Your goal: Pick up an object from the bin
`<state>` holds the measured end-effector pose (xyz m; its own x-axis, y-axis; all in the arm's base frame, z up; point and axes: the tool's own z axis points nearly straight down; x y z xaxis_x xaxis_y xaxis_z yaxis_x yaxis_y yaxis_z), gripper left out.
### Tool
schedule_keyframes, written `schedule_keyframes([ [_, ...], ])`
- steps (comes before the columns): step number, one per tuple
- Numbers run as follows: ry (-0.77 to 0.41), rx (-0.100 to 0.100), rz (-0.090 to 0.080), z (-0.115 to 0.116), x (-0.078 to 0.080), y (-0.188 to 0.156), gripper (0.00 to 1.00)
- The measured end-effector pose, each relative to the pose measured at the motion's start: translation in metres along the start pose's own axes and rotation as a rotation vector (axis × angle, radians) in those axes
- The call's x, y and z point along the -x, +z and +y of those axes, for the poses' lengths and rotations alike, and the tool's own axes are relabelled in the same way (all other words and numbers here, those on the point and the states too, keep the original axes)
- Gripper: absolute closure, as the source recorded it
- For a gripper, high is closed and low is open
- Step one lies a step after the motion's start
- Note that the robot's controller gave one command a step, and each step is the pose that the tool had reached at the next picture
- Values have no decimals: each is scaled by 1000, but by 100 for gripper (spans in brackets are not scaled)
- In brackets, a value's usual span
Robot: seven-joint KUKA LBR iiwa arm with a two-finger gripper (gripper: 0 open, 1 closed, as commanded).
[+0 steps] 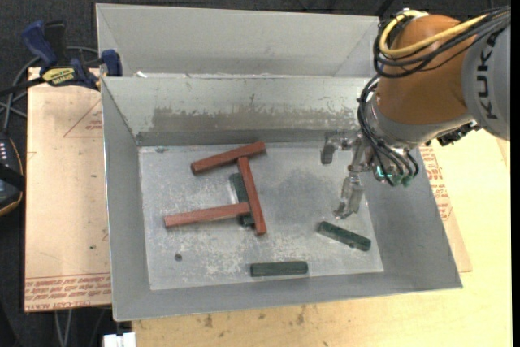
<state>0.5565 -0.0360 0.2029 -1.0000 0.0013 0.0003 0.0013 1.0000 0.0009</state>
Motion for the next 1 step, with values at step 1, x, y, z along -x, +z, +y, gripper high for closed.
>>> schedule_keyframes([
  [1, -2, 0, -2, 0, 1, -1, 100],
])
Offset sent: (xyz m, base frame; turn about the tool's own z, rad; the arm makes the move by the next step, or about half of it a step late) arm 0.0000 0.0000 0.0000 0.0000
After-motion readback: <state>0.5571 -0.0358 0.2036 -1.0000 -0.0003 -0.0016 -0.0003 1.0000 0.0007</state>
